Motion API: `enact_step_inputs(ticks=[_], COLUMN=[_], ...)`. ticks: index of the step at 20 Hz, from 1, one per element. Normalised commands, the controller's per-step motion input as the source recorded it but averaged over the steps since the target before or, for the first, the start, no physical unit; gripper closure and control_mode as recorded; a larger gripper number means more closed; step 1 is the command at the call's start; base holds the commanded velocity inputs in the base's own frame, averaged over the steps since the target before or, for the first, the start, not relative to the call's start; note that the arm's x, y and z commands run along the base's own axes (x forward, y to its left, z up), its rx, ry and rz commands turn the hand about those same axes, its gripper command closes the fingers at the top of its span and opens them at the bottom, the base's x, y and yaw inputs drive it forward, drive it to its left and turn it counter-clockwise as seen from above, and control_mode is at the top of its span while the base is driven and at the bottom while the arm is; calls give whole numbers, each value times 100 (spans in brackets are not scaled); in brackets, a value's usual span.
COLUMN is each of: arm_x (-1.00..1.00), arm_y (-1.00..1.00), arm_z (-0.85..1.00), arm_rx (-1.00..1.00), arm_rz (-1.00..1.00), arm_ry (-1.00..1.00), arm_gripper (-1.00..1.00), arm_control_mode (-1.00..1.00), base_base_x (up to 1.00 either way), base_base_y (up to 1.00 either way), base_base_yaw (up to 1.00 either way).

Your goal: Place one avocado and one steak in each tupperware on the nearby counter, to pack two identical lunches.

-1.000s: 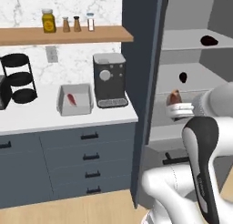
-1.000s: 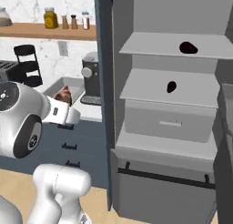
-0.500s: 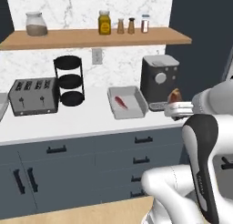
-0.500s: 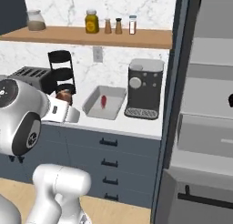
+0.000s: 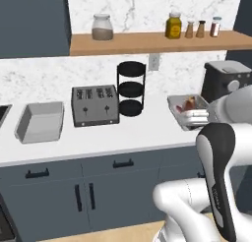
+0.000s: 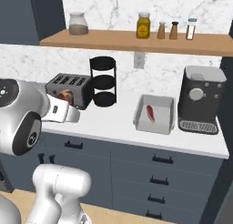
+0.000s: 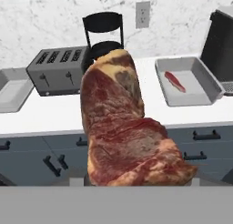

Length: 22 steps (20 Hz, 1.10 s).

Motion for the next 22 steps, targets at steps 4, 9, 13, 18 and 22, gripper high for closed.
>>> enact_step_inputs(ticks=[4,9,13,18,22], arm_x=[0,0,0,0,0], arm_y=[0,0,0,0,0], arm_z=[0,0,0,0,0], arm_rx=[0,0,0,0,0], arm_rz=[0,0,0,0,0], arm_ry=[0,0,0,0,0], arm_gripper=[100,100,100,100,100], arm_control_mode=[100,100,100,100,100], base_base_x=[45,67,71,64,59], base_base_y=[100,100,100,100,74], base_base_yaw=[0,0,0,0,0])
